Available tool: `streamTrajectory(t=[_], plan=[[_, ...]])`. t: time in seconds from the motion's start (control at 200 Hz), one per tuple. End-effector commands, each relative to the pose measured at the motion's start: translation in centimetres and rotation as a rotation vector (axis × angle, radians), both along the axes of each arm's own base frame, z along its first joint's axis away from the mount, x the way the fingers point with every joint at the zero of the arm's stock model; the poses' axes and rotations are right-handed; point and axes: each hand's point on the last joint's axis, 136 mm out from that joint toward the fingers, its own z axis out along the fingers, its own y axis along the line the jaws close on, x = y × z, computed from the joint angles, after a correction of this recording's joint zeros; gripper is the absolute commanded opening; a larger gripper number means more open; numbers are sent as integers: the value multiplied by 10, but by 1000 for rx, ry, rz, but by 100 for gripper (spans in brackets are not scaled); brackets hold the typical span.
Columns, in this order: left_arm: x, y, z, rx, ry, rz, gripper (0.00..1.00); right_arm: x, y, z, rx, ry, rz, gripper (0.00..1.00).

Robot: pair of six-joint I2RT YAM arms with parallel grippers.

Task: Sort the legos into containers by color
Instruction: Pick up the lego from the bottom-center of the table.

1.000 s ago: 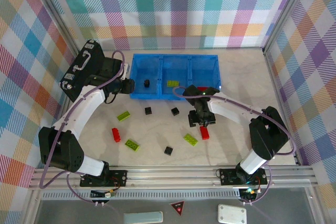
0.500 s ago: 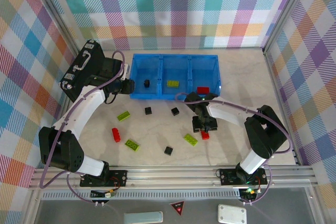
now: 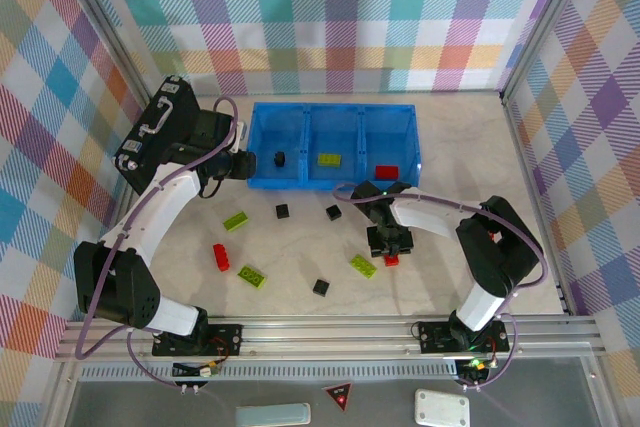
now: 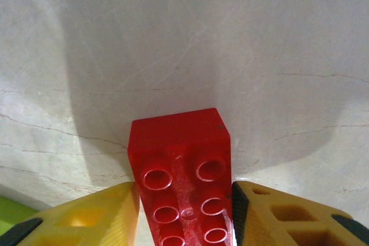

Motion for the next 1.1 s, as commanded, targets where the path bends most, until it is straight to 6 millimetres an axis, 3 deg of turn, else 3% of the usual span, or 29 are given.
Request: streamTrajectory(t=[0.0, 0.6, 1.095], plan=[[1, 1, -1, 23, -9, -6, 49, -8, 1, 2, 13, 17, -20, 45], [1, -1, 0, 20, -13, -12, 49, -7, 7, 24, 67, -10, -32, 37], [-1, 1, 3, 23, -21, -9, 49, 12, 9, 64, 129, -101, -28, 36]])
